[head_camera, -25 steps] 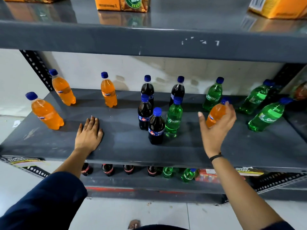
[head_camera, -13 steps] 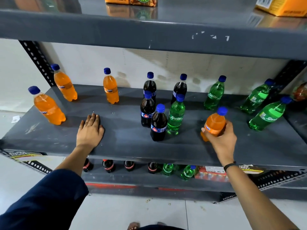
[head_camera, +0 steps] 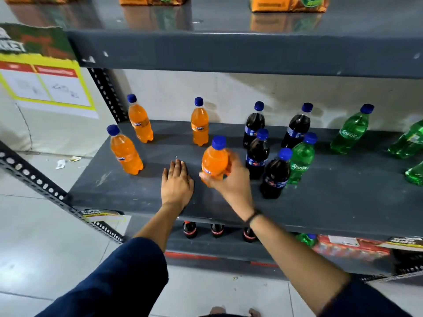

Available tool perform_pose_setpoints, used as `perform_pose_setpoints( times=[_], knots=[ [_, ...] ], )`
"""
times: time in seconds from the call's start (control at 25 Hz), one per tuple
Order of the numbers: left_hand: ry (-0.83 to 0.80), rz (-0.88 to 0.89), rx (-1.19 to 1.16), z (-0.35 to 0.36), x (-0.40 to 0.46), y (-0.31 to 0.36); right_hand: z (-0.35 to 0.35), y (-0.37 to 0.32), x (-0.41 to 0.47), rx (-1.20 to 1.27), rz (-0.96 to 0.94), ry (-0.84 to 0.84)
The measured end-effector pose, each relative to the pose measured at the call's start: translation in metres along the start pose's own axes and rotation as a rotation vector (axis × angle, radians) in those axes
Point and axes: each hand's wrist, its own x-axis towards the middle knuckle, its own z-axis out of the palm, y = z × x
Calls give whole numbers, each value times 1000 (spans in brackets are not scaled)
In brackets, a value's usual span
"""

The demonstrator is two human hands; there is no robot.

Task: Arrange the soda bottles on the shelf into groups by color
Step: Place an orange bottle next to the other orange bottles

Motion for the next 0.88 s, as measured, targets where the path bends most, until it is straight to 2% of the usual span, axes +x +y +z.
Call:
perform_pose_setpoints(
  times=[0.24,0.52,0.64,0.76,0.88],
  knots=[
    [8,1,-38,1,1,0,49,17,60,-69,88,-16],
    [14,13,-65,2,3,-2,60,41,64,-138,103,-35],
    [1,4,-76,2,3,-4,51,39,53,-62,76,-64],
    [8,-22,-143,-3,-1,-4,21,38,22,-13,9,24],
    [39,-7,-261,-8,-33,7,-25,41,-35,-112,-121,242]
  ],
)
